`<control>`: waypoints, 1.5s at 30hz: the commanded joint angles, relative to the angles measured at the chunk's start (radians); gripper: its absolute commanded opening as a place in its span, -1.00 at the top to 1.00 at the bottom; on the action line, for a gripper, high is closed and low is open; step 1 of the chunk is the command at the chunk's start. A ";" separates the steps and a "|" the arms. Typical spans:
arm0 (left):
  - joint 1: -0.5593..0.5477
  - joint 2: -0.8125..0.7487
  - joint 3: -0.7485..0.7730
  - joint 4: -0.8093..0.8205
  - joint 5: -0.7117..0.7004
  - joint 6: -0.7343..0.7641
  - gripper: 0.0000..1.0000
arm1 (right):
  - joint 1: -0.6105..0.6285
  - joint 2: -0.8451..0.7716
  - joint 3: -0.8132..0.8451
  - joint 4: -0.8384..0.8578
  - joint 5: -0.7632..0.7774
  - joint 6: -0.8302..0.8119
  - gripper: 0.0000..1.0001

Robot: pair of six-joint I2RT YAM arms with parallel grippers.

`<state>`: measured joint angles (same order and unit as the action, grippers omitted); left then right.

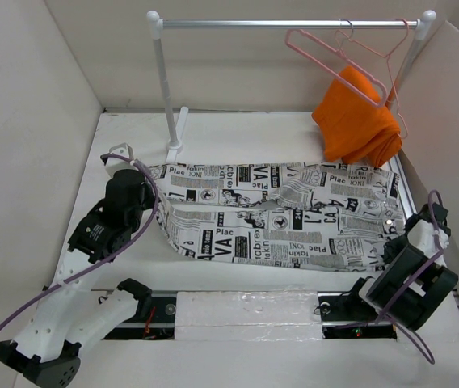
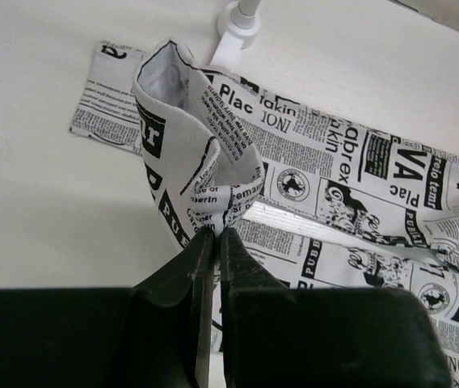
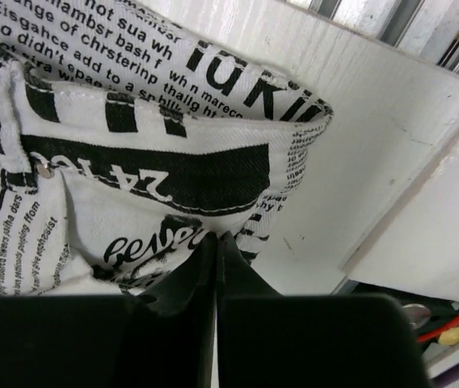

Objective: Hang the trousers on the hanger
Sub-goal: Fold the trousers at the center of the board.

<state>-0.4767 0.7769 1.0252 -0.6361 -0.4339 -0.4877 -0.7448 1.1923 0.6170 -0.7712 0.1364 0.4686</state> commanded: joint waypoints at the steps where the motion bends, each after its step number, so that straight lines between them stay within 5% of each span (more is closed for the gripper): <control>1: -0.005 -0.007 0.015 0.010 -0.069 0.018 1.00 | 0.005 0.001 0.085 0.007 0.057 -0.027 1.00; 14: -0.005 -0.025 -0.034 0.032 -0.201 0.028 1.00 | 0.171 0.161 0.501 -0.106 0.089 -0.264 1.00; 20: 0.006 0.099 -0.025 0.030 -0.313 0.017 1.00 | 0.297 0.295 0.716 -0.140 0.106 -0.314 1.00; 25: 0.330 0.300 0.065 0.058 -0.060 0.012 1.00 | 0.328 0.450 0.909 -0.128 0.065 -0.354 1.00; 29: 0.433 0.426 0.162 0.061 -0.042 -0.031 1.00 | 0.328 0.565 1.036 -0.116 0.031 -0.387 1.00; 36: 0.489 0.720 0.305 0.093 -0.075 -0.086 1.00 | 0.328 0.743 1.225 -0.037 -0.079 -0.378 1.00; 43: 0.489 1.062 0.622 0.064 -0.152 -0.065 1.00 | 0.328 0.866 1.320 0.098 -0.195 -0.329 1.00; 45: 0.498 1.209 0.780 -0.059 -0.163 -0.051 0.90 | 0.328 0.874 1.313 0.139 -0.228 -0.323 0.41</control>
<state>0.0067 1.8889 1.6619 -0.5911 -0.5220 -0.5560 -0.4137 2.0724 1.8824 -0.7906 -0.0185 0.1318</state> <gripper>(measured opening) 0.038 0.242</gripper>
